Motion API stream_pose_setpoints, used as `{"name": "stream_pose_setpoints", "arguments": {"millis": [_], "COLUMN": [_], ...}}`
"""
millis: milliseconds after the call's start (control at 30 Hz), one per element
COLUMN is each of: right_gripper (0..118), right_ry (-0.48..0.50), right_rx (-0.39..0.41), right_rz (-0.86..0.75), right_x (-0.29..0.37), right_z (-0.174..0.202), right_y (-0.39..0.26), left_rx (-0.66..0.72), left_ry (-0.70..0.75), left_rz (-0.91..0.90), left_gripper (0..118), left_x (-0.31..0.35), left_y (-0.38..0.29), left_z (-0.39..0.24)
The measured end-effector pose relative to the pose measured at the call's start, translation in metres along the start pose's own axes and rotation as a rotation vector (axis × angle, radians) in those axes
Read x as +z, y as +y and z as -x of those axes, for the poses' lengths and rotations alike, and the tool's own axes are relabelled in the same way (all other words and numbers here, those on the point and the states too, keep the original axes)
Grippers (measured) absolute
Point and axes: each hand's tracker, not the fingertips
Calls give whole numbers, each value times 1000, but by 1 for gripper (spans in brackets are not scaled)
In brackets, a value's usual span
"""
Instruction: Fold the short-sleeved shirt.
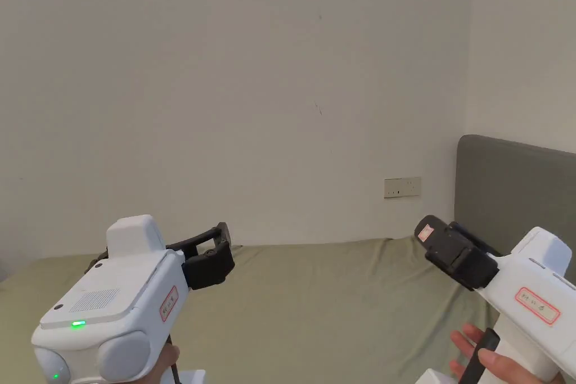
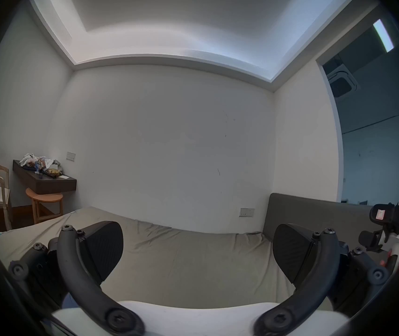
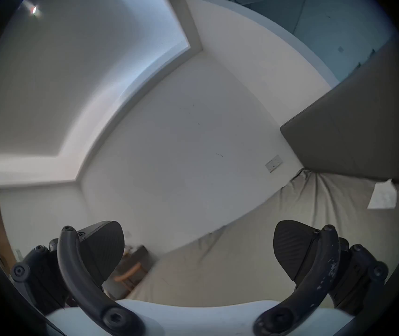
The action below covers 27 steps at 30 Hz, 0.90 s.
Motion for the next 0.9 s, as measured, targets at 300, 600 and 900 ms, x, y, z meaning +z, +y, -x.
{"name": "stream_pose_setpoints", "arguments": {"millis": [300, 600, 900], "right_gripper": [118, 118, 118], "right_ry": [-275, -400, -373], "right_rx": [600, 732, 689], "right_rz": [-118, -131, -42], "right_x": [4, -2, 3], "right_z": [35, 32, 14], "right_y": [-15, -21, -27], "left_rx": [-173, -149, -83], "left_ry": [32, -1, 14], "left_rz": [-50, -13, 59], "left_gripper": [118, 118, 118], "left_x": [6, 6, 3], "left_y": [8, 4, -16], "left_z": [-8, -12, -10]}}
